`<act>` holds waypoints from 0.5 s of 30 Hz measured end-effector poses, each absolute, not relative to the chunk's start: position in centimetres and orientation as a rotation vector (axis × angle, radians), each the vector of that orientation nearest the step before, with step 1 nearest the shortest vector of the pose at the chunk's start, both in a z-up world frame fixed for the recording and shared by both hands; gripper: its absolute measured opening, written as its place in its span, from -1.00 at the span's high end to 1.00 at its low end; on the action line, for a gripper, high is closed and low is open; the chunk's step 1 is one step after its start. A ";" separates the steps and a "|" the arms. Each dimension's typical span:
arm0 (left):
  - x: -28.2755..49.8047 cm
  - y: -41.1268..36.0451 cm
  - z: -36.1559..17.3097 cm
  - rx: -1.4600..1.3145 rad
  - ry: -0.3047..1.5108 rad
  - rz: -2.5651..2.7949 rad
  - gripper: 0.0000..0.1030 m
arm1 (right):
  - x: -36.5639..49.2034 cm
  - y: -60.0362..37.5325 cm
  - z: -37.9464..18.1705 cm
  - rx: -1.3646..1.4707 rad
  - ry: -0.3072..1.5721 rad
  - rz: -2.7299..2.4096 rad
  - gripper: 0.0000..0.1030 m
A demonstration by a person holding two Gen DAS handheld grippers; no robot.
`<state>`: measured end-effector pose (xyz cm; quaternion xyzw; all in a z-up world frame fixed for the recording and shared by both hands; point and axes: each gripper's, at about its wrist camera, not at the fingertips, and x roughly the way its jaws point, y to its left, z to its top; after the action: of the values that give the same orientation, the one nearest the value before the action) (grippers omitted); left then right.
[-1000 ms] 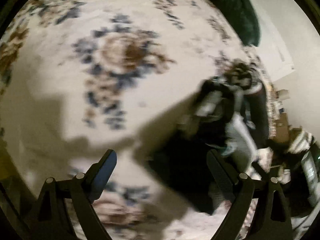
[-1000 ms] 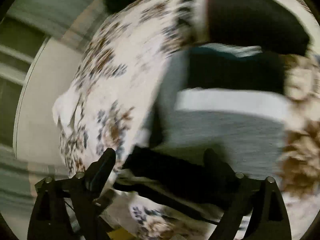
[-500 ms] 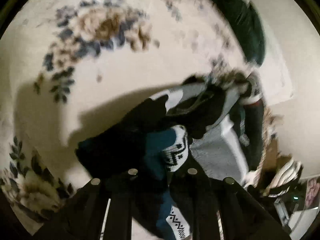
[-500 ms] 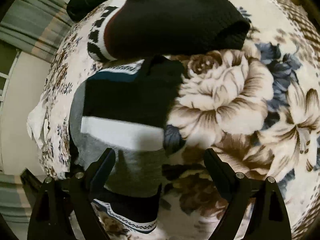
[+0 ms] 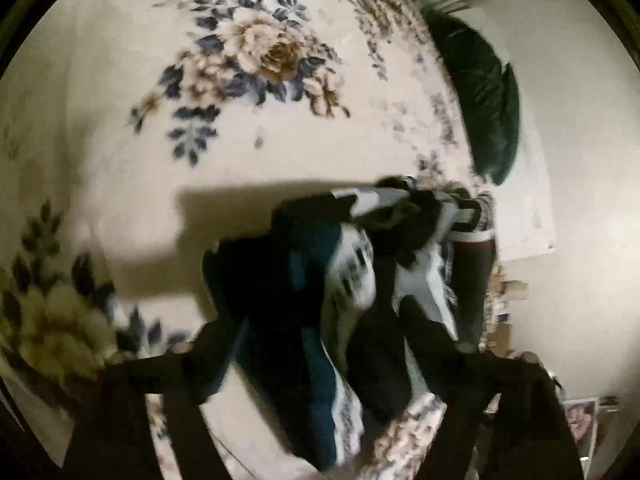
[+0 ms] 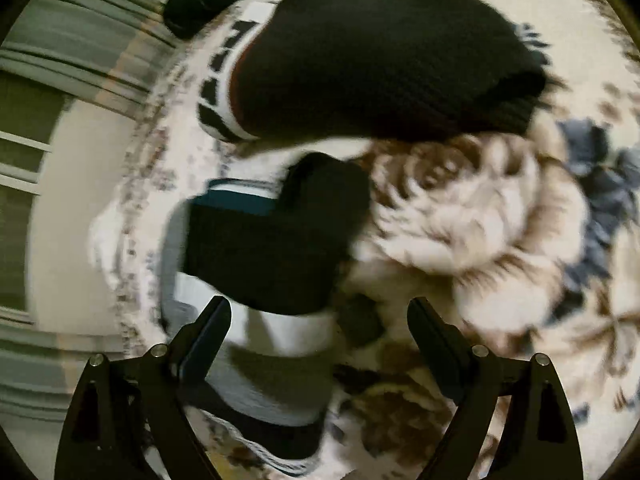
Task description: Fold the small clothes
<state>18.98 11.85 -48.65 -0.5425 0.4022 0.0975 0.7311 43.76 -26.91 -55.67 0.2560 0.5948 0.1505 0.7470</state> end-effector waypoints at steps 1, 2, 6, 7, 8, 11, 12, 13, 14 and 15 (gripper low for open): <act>18.3 11.4 -48.7 -1.215 0.876 0.205 -0.52 | 44.6 -27.0 -56.3 0.591 1.309 0.370 -0.96; 17.4 10.9 -49.1 -1.243 0.864 0.189 -0.52 | 45.2 -27.1 -56.7 0.610 1.316 0.394 -0.97; 18.3 9.1 -50.9 -1.263 0.864 0.187 -0.52 | 48.4 -26.9 -59.9 0.675 1.369 0.478 -0.97; 18.9 9.0 -51.4 -1.258 0.859 0.193 -0.52 | 49.1 -26.7 -60.7 0.691 1.380 0.496 -0.97; 19.4 9.0 -52.2 -1.265 0.851 0.198 -0.53 | 50.1 -26.4 -61.9 0.715 1.400 0.524 -0.97; 21.0 9.2 -53.9 -1.297 0.843 0.218 -0.53 | 51.7 -25.4 -64.1 0.769 1.434 0.570 -0.97; 21.3 9.2 -54.0 -1.302 0.833 0.223 -0.53 | 52.1 -25.1 -64.5 0.776 1.441 0.584 -0.99; 21.5 9.2 -54.1 -1.297 0.827 0.229 -0.53 | 52.5 -24.6 -64.9 0.781 1.444 0.600 -1.00; 21.8 9.2 -54.1 -1.288 0.820 0.238 -0.53 | 52.7 -24.4 -65.1 0.783 1.443 0.606 -1.00; 21.8 9.2 -54.1 -1.286 0.813 0.243 -0.53 | 53.0 -24.0 -65.3 0.783 1.448 0.609 -1.00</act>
<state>21.79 9.16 -54.06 -0.5814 0.3676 0.1098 0.7175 52.97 -24.04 -65.29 0.3431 0.6345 0.2667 0.6392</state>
